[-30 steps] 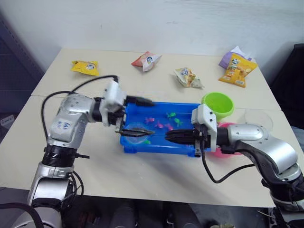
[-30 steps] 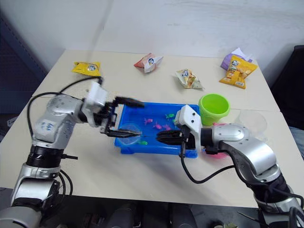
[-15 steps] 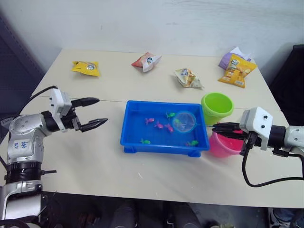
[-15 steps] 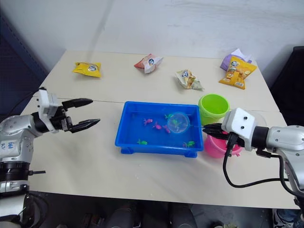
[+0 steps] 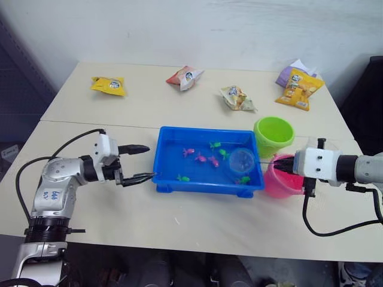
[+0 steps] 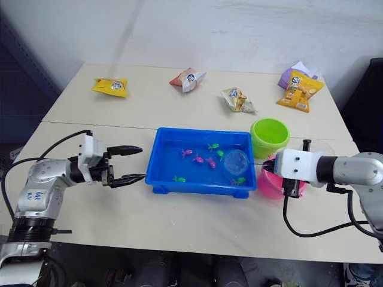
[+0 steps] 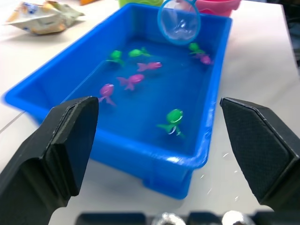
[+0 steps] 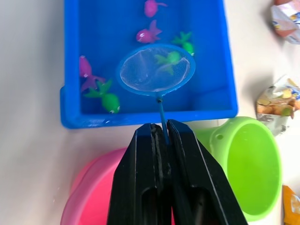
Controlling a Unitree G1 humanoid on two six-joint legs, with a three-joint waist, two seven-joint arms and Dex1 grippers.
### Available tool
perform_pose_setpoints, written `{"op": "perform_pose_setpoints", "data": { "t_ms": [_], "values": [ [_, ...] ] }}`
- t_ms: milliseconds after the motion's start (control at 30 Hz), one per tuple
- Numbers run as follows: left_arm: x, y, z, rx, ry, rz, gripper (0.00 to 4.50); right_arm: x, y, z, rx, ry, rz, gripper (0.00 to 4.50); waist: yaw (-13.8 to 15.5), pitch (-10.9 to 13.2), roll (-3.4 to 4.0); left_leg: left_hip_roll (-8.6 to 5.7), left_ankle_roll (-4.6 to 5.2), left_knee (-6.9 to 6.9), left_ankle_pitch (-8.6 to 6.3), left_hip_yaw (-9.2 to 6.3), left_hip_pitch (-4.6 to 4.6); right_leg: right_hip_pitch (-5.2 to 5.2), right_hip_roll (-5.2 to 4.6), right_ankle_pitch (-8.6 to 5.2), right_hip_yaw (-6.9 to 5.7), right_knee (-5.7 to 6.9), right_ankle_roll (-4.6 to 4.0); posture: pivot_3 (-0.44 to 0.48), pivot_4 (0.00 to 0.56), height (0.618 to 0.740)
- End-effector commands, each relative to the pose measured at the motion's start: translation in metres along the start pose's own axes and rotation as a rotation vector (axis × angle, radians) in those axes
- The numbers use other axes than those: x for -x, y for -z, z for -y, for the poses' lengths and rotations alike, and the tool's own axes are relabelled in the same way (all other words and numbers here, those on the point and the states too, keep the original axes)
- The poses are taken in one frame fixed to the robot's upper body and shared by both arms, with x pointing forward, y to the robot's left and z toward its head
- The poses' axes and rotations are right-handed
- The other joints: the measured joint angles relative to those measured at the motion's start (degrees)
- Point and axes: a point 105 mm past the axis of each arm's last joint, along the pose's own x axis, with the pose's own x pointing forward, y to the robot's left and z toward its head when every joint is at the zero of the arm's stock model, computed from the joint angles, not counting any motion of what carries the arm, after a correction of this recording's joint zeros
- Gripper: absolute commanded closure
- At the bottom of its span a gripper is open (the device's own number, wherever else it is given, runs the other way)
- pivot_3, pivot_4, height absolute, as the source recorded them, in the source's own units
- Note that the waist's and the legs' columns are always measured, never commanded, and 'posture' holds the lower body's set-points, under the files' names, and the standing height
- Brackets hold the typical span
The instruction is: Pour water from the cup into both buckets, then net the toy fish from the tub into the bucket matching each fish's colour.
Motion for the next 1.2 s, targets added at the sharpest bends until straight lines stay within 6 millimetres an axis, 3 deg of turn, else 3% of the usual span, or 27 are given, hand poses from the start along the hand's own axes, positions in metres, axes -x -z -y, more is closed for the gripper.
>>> {"op": "perform_pose_setpoints", "data": {
  "t_ms": [33, 433, 733, 867, 1200],
  "values": [
    [-0.010, -0.013, 0.003, -0.034, 0.034, 0.042, 0.04, 0.005, -0.009, 0.007, 0.077, -0.067, -0.028, 4.50, 0.0, 0.0, 0.01, 0.00, 0.00, 0.00, 0.00, 0.00, 0.01, 0.00, 0.00, 0.00, 0.00, 0.01, 0.00, 0.000, 0.150, 0.738],
    [-0.032, -0.013, 0.007, -0.047, 0.052, 0.085, 0.04, -0.003, -0.005, 0.023, 0.245, -0.196, -0.196, 4.50, 0.2, 0.0, 0.01, 0.01, -0.02, 0.08, 0.00, -0.01, -0.02, 0.00, 0.00, 0.00, -0.02, -0.02, 0.00, 0.000, 0.150, 0.738],
    [-0.035, -0.018, 0.001, -0.062, 0.046, 0.099, 0.04, -0.006, -0.006, 0.013, 0.284, -0.333, -0.267, 4.50, 0.4, 0.0, 0.01, 0.00, -0.02, 0.14, 0.00, -0.02, -0.03, 0.00, -0.02, 0.00, -0.02, 0.00, 0.00, 0.000, 0.150, 0.738],
    [-0.038, -0.020, -0.001, -0.070, 0.057, 0.104, 0.04, -0.011, -0.011, 0.009, 0.249, -0.385, -0.263, 4.50, 0.7, 0.0, 0.01, -0.01, -0.02, 0.17, -0.02, -0.03, -0.05, 0.01, -0.02, 0.00, -0.03, -0.03, 0.00, 0.000, 0.150, 0.738],
    [-0.038, -0.023, -0.005, -0.086, 0.056, 0.105, 0.04, -0.025, -0.017, 0.016, 0.054, -0.276, -0.181, 4.50, 0.8, 0.0, 0.01, 0.00, -0.04, 0.19, -0.03, -0.03, -0.05, 0.01, -0.01, 0.00, -0.05, 0.01, 0.00, 0.000, 0.150, 0.738]
  ]
}}
